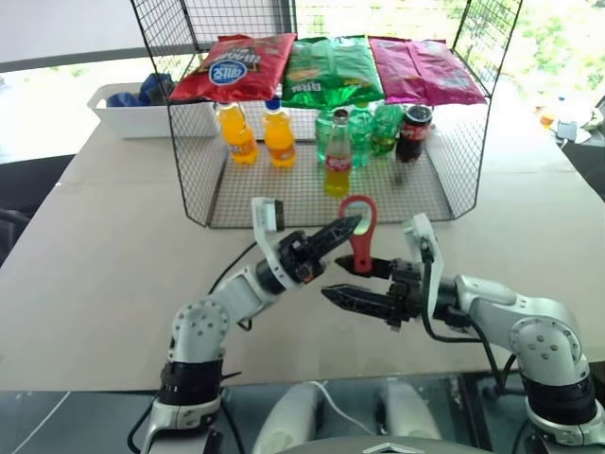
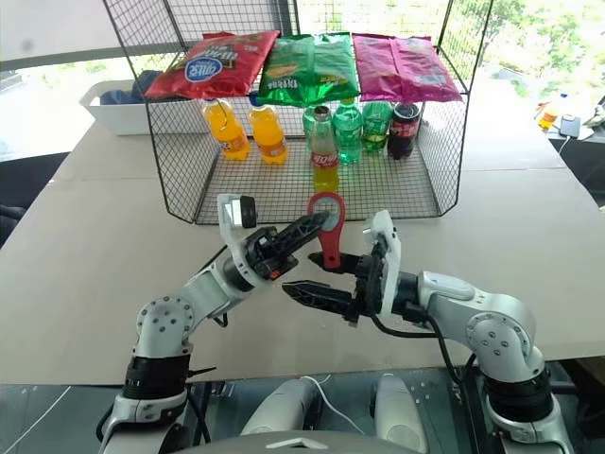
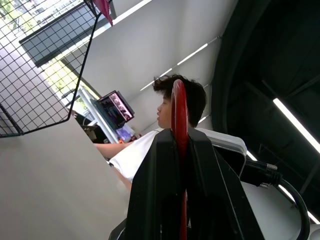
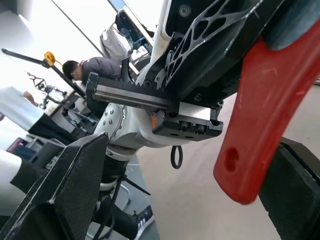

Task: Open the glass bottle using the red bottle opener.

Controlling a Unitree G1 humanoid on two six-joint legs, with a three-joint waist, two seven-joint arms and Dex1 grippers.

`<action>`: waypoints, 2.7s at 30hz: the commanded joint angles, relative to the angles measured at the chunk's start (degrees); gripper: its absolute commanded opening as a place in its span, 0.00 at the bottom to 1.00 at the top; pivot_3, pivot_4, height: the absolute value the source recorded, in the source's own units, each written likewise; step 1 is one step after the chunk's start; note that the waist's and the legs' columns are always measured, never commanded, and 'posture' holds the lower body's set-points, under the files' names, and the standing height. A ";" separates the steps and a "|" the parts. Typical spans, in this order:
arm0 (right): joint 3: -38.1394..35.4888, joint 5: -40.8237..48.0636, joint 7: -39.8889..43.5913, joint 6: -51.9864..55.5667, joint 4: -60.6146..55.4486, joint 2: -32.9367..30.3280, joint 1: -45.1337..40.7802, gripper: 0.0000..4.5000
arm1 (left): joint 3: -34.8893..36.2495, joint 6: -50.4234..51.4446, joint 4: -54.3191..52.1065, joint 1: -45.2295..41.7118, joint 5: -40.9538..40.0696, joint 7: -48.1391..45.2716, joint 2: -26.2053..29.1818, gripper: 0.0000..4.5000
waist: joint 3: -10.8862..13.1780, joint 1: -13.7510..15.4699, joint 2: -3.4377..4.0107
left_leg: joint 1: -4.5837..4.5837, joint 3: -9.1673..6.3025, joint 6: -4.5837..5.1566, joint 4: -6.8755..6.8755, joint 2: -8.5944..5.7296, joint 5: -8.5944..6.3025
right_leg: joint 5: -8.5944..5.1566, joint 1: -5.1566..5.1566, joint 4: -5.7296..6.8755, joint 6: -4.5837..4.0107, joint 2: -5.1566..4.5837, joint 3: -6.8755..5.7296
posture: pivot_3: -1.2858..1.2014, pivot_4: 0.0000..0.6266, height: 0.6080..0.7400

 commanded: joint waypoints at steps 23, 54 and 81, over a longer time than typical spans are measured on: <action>-0.52 14.29 -5.57 1.01 -0.62 -5.03 1.49 0.00 | -1.23 1.18 -3.02 1.96 6.31 -10.64 4.08 0.22 | 0.00 0.00 0.00 | 0.00 0.01 0.01 -0.09 0.01 -0.01 | 0.00 0.00 -0.10 0.00 -0.07 0.01 | 0.52 0.24 1.00; -2.58 -7.02 -3.12 -8.21 2.62 -7.35 6.20 0.00 | 0.13 -48.75 40.16 -24.53 53.39 -7.09 -4.74 0.99 | 0.04 1.54 -0.06 | -0.21 -0.04 0.07 -0.11 -0.11 -0.04 | 0.01 -0.01 -0.38 0.01 -0.32 -0.13 | 0.52 0.24 1.00; -3.27 -17.98 -5.55 -13.86 -0.74 -1.93 11.22 0.00 | -1.05 -75.63 83.99 -49.75 76.85 10.73 -10.49 0.99 | 0.09 1.19 -0.15 | -0.23 -0.04 0.10 -0.05 -0.16 -0.05 | 0.04 -0.08 -0.24 0.09 -0.08 -0.14 | 0.52 0.24 1.00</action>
